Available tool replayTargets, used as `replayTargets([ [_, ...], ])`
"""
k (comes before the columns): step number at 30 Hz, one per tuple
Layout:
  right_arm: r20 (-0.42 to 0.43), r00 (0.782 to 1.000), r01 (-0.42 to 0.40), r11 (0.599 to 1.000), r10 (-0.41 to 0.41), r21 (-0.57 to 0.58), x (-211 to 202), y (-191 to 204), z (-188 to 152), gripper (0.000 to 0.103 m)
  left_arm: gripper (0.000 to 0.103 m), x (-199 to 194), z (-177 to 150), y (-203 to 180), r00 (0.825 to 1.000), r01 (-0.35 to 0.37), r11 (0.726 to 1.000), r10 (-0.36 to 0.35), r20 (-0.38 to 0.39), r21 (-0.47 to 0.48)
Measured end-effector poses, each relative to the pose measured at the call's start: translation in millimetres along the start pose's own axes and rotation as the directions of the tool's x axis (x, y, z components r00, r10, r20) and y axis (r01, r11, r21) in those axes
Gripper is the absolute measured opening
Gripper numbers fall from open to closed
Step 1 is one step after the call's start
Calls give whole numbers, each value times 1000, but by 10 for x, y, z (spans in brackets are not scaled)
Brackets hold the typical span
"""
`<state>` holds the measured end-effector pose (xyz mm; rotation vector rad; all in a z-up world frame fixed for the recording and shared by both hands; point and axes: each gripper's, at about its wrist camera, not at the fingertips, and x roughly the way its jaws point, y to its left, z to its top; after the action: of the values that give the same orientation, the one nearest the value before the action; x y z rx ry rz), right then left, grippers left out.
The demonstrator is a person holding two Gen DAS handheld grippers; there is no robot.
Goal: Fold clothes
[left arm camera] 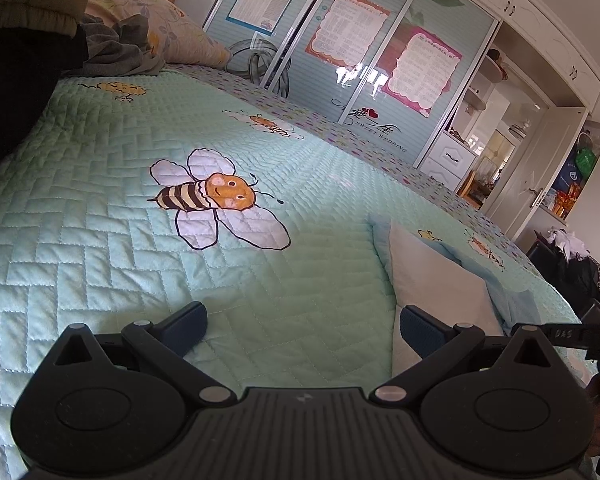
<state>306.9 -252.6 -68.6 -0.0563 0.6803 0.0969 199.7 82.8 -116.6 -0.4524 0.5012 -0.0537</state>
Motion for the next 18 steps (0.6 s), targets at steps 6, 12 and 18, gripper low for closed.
replayTargets([
  [6,101,971,-225,970,215,95,-252,-14,82,3,102,-5,11,1,1000,-1,1000,1,1,0],
  [12,74,915,-403,894,397,194,-121,44,160,9,102,12,-4,-7,1000,-1,1000,1,1,0],
  [18,90,982,-171,985,167,32,-244,225,76,31,102,19,-8,-10,1000,-1,1000,1,1,-1],
])
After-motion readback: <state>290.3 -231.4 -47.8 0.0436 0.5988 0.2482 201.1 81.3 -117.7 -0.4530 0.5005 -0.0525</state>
